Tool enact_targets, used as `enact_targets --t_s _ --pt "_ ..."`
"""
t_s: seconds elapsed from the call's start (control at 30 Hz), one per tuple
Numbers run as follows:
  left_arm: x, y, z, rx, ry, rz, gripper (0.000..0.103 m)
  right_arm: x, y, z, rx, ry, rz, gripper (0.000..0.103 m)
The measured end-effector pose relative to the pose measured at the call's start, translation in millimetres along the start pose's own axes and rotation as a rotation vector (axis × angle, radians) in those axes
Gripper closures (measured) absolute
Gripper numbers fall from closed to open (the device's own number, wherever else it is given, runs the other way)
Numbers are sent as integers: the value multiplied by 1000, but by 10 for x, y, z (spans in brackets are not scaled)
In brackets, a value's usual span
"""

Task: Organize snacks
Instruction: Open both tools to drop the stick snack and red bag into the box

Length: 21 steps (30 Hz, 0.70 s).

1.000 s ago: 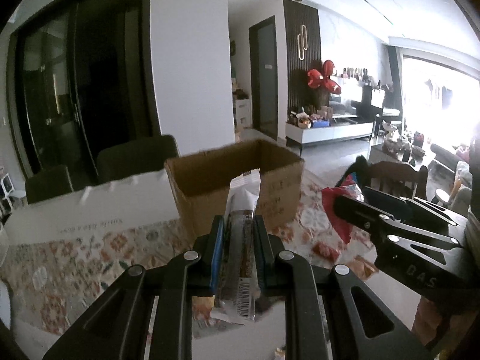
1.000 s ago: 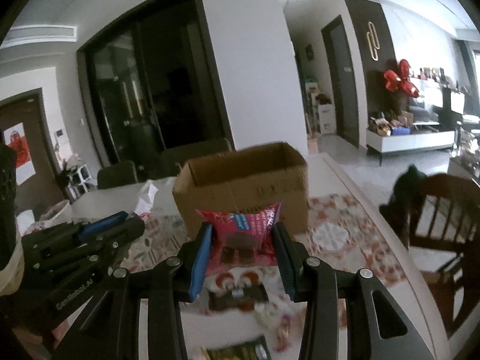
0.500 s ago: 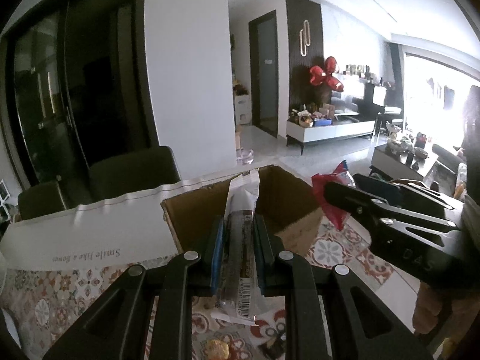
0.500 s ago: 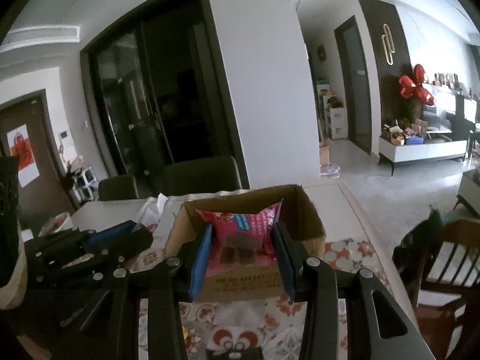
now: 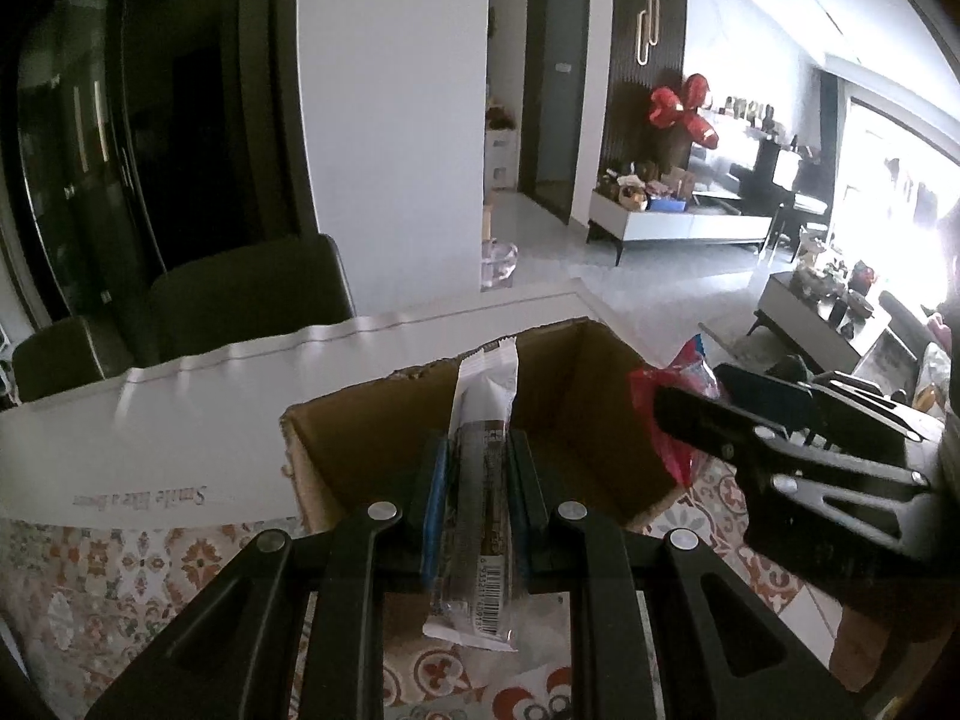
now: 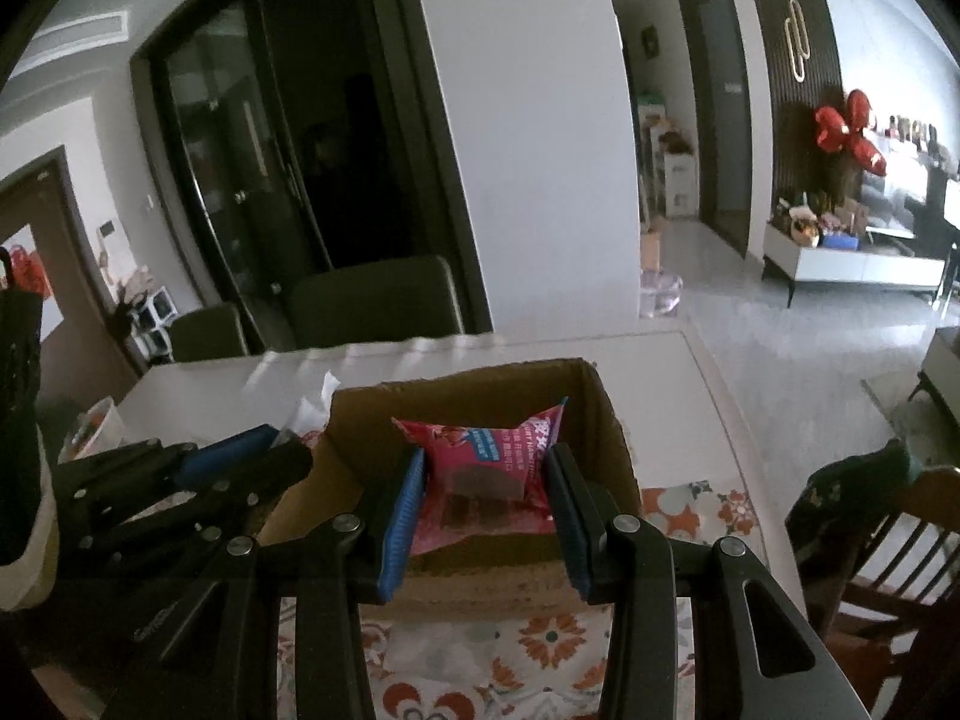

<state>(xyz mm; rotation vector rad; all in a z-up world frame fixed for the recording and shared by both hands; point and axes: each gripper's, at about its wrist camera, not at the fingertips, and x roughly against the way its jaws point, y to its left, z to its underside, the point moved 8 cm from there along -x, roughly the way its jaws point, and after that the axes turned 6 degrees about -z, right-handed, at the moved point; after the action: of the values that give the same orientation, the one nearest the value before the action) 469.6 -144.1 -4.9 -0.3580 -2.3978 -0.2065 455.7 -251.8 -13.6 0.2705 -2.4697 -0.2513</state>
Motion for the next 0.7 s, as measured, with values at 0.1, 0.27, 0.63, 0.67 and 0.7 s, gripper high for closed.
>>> enact_targets --t_s 0.1,0.27,0.63,0.67,0.7 --pt "-108 27 -56 18 17 1 82 -94 -30 -29 2 22 4 61" --pt "-191 53 -131 41 21 -2 57 -206 -66 -56 -7 39 12 60" --pt "71 198 3 24 -58 -120 38 -100 -170 114 -9 39 93 41" --pt "119 194 31 20 -70 -125 37 -66 -164 143 -9 38 98 41" --pt "164 191 55 15 -82 -128 36 -23 -145 170 -2 35 97 41"
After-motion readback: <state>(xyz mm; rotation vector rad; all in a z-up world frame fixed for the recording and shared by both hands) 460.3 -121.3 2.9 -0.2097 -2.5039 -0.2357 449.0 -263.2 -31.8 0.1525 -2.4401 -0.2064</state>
